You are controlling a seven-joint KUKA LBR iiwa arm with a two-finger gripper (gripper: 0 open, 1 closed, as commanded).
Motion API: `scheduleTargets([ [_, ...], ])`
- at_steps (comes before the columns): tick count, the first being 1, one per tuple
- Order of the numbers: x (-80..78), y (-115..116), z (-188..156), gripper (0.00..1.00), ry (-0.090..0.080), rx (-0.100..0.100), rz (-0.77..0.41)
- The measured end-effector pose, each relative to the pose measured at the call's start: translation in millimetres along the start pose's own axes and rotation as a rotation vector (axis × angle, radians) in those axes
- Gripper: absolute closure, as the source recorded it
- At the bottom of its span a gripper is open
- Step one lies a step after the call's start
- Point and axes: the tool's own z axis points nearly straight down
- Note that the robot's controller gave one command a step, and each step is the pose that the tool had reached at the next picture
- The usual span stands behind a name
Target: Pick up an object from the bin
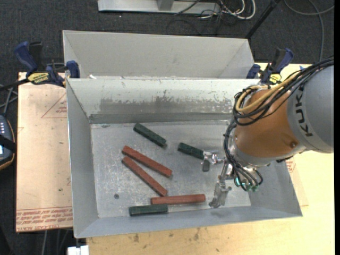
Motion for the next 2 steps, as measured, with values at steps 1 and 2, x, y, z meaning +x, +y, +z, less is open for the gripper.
scheduleTargets([
  [1,-2.0,0,-4,0.00,-0.008,0.001,-0.001],
  [2,-10.9,35,59,1.00,-0.008,0.000,-0.144],
])
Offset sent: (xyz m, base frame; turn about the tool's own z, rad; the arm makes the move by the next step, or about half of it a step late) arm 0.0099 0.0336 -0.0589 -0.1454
